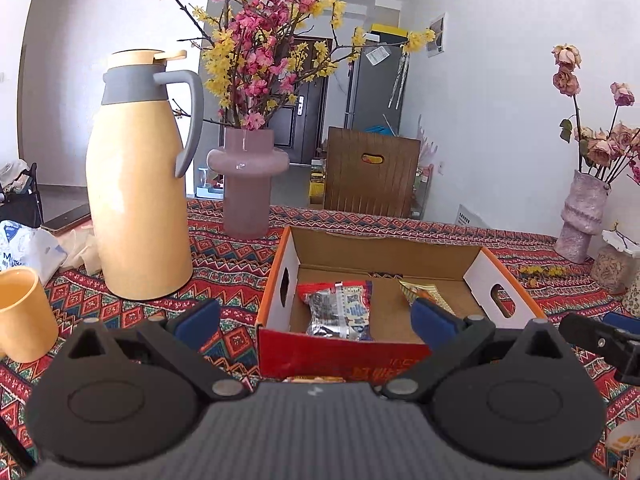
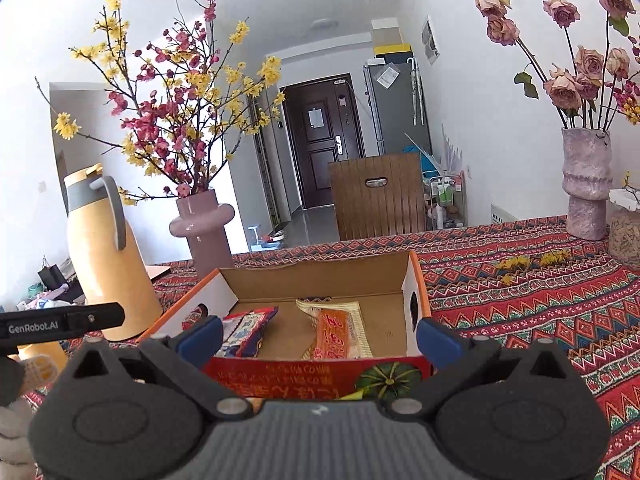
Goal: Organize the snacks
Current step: 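Move both tools back over the remaining snack pile, then grasp the pink packet with right gripper while left grasps a cracker packet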
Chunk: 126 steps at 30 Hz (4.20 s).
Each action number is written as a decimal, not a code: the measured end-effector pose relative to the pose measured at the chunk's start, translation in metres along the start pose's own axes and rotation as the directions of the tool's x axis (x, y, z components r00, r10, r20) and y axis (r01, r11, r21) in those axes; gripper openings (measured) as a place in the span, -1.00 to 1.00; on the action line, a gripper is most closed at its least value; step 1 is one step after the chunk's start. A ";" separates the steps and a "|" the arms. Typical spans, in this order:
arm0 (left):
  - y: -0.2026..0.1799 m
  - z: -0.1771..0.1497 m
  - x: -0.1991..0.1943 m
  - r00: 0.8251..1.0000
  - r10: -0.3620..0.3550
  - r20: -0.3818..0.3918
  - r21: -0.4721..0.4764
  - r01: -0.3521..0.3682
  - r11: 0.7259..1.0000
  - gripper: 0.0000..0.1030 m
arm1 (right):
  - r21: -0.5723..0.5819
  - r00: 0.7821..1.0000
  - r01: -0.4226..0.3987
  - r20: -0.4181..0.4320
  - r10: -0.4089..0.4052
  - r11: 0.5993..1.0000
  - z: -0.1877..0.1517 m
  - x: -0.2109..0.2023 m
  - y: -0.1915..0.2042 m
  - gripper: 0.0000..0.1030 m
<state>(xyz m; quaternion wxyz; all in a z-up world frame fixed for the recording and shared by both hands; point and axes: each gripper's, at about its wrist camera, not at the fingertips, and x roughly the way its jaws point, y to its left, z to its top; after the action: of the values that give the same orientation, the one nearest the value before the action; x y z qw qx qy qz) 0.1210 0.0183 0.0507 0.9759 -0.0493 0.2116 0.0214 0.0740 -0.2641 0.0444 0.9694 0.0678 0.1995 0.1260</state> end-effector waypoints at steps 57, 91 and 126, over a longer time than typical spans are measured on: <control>0.026 -0.092 -0.049 0.995 -0.031 -0.097 -0.010 0.030 1.000 1.00 | -0.014 0.987 0.048 -0.156 -0.050 0.999 -0.091 -0.049 -0.025 0.98; 0.014 -0.089 -0.035 0.992 -0.051 -0.118 0.009 0.052 0.999 1.00 | -0.087 0.968 0.082 -0.229 -0.100 0.993 -0.072 -0.014 -0.038 0.86; 0.027 -0.084 -0.032 0.990 -0.022 -0.139 -0.021 0.019 1.000 1.00 | -0.165 0.967 0.010 -0.251 -0.052 0.986 -0.044 0.037 -0.034 0.18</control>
<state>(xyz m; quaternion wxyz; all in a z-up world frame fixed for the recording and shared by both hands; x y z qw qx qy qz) 0.0559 0.0352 -0.0141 0.9583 -0.0623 0.2787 0.0098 0.0964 -0.2826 -0.0158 0.9400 -0.0315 0.3121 0.1342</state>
